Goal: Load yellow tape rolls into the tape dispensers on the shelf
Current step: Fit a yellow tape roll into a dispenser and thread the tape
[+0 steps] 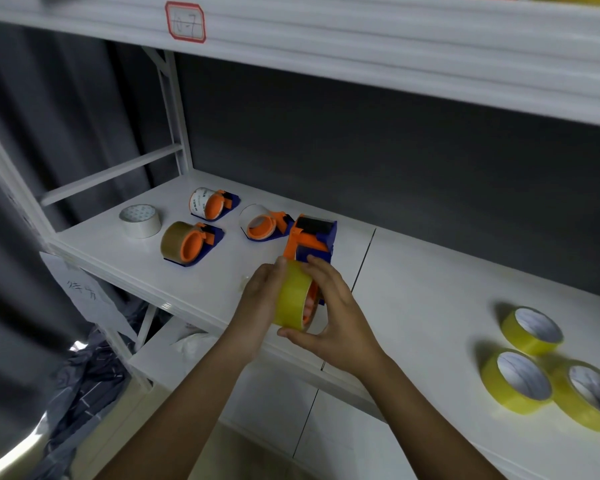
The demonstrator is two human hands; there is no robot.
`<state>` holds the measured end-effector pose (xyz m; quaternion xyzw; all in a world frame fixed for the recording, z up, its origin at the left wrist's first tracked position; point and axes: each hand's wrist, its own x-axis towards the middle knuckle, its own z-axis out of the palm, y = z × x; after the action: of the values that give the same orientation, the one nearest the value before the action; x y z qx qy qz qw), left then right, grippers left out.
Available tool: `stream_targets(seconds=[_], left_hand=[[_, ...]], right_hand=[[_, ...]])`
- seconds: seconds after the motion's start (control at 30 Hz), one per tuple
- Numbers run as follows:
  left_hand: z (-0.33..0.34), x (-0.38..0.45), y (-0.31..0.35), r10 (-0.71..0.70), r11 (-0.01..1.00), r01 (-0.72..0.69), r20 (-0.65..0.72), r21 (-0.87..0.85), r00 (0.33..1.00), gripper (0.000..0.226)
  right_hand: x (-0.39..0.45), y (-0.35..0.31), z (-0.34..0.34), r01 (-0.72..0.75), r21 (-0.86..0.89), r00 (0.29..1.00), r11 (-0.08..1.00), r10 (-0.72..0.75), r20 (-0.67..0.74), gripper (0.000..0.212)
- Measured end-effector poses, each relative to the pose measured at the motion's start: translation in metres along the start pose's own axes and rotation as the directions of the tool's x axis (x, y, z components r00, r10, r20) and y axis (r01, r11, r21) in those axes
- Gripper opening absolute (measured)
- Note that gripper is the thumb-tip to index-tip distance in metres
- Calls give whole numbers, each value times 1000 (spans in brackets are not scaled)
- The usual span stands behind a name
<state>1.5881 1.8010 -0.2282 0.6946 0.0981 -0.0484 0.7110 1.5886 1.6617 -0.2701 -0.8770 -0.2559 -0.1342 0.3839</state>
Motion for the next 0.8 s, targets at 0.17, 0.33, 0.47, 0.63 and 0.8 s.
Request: stream_targets(seconds=[0.17,0.33,0.47,0.63,0.8], left_hand=[[-9,5,-9,-4,983,39,192,-180,981,16],[-20,7,-22,126,978,-173,336,113,933,47],[-16,8,-25,221,878,-332,323,345,920,68],[-6,10,-32,315,789,-426,304,442,899,68],[-2,11,-52,311,773,-405,265,488,913,68]], right_hand=[[-2,0,-11,-68,133,996,989,60,63,92],[2,3,-40,-116,111,967,987,87,241,84],[8,-16,-40,39,-50,987,998,-47,-154,34],[12,-22,-27,116,-230,972,966,-158,-172,28],[6,-14,-16,104,-272,973,957,-154,-170,16]])
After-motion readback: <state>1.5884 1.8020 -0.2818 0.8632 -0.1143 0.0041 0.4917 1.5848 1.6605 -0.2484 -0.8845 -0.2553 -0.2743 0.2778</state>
